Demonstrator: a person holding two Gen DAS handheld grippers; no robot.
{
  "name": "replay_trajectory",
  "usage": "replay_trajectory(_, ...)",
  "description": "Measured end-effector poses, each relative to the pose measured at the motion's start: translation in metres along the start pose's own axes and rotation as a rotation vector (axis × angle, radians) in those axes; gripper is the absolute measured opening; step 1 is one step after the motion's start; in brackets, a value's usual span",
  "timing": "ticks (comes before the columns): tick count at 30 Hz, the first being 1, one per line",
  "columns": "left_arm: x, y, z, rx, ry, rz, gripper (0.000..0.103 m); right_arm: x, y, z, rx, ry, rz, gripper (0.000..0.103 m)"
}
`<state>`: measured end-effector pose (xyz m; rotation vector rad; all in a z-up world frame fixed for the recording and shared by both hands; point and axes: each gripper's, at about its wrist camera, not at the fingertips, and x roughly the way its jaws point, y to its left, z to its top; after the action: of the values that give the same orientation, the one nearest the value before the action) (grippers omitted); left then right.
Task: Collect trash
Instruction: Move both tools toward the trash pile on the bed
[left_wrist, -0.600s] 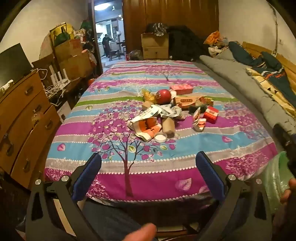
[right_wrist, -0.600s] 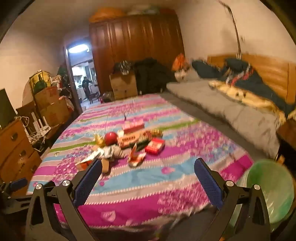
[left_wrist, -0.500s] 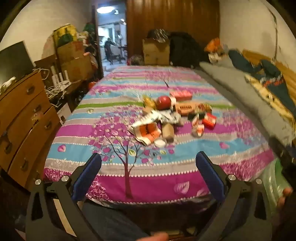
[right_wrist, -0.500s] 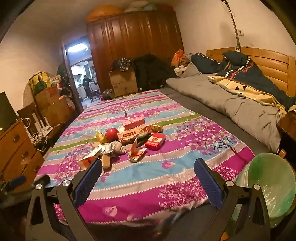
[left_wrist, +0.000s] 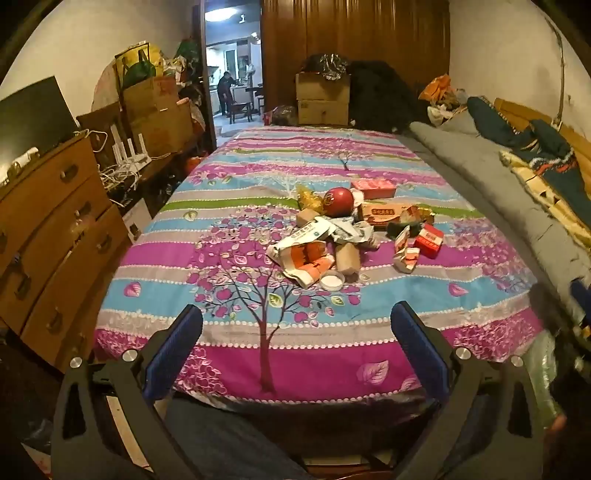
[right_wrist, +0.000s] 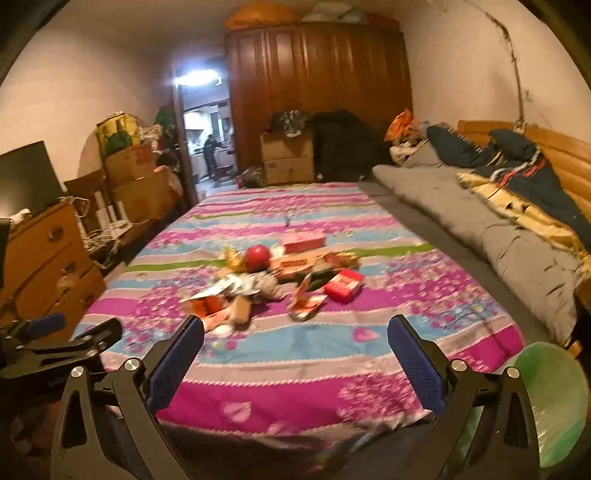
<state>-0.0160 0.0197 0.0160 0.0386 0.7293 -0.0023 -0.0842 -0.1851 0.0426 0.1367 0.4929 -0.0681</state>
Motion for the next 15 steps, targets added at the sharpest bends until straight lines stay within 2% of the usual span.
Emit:
replay_trajectory(3, 0.001, 0.003, 0.007, -0.004, -0.001, 0.030, 0.098, -0.002, -0.006, 0.005, -0.010, -0.032, -0.047, 0.100)
replay_trajectory(7, 0.000, 0.008, 0.016, -0.011, -0.024, 0.086, 0.098, -0.008, -0.016, 0.012, -0.006, -0.073, -0.066, 0.100)
replay_trajectory(15, 0.004, 0.015, 0.028, -0.047, -0.047, 0.114, 0.098, -0.006, -0.020, 0.019, -0.021, -0.087, -0.080, 0.100)
